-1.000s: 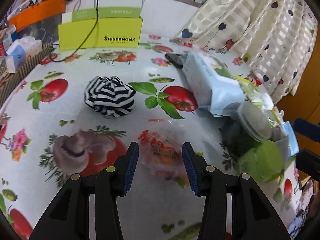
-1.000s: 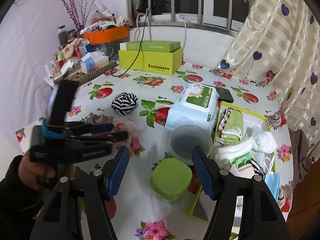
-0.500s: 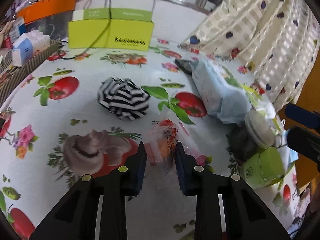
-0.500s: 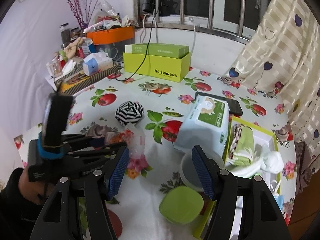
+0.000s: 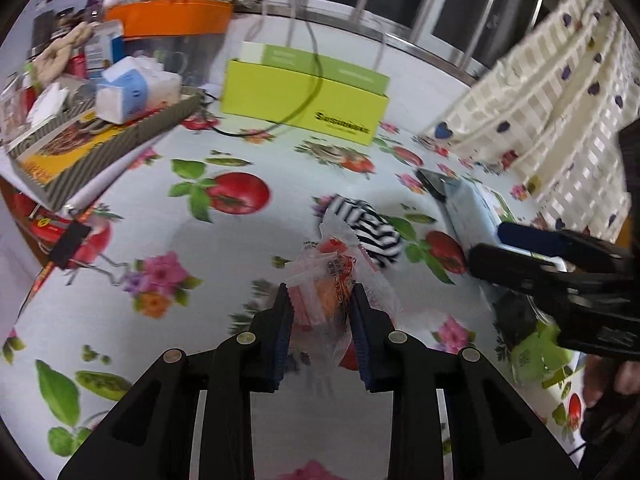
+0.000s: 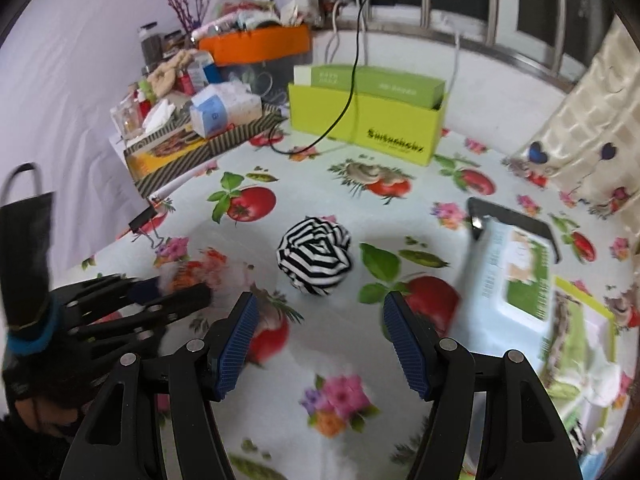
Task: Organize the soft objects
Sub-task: 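Grasp the clear plastic bag with the left gripper while the right grasps the striped sock, then lift the plastic bag and striped sock with both grippers and carry them over the white box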
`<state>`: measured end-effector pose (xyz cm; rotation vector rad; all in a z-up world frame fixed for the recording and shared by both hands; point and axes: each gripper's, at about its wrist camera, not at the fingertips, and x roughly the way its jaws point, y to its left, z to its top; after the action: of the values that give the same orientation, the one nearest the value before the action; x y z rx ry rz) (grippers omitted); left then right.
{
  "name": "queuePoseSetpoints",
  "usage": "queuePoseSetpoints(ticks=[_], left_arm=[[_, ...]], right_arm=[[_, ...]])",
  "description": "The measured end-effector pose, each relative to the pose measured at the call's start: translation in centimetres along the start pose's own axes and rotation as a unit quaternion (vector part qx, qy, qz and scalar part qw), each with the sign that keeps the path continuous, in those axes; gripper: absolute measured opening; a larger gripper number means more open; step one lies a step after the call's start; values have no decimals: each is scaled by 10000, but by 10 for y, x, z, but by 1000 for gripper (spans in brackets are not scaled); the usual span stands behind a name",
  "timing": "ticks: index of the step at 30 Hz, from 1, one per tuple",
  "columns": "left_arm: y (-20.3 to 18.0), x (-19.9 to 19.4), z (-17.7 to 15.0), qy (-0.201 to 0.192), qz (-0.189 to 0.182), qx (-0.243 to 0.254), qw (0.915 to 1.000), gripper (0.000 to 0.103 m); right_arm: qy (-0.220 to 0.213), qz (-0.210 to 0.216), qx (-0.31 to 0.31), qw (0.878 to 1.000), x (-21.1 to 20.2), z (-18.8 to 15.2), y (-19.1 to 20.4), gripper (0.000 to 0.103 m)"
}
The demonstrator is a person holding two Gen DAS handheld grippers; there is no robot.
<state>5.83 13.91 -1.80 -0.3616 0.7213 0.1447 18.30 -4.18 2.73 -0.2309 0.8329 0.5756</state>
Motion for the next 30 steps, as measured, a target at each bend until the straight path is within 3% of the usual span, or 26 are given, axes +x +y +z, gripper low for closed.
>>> queuePoseSetpoints(ticks=[12,14,15,18,30], left_arm=[[39,-4,4,-89,84,-298,9995,29],[41,-2,4,-76,76,-303,9995,29],[42,-2,4,-73,66,-302,9995,29],[42,-2,5,-70,73,-298,9995,29],[15,-27,6,-252,144,-51,9996,29]], right_arm=[[688,-19,572,9960,102,28,-2,65],[758,-88,581,9954,111,27,-2,55],[783,-101,561,9953,114,27,-2,37],[709,-92,537,9960,112,26,0,17],[35,137,340,9993,36,7,8,17]])
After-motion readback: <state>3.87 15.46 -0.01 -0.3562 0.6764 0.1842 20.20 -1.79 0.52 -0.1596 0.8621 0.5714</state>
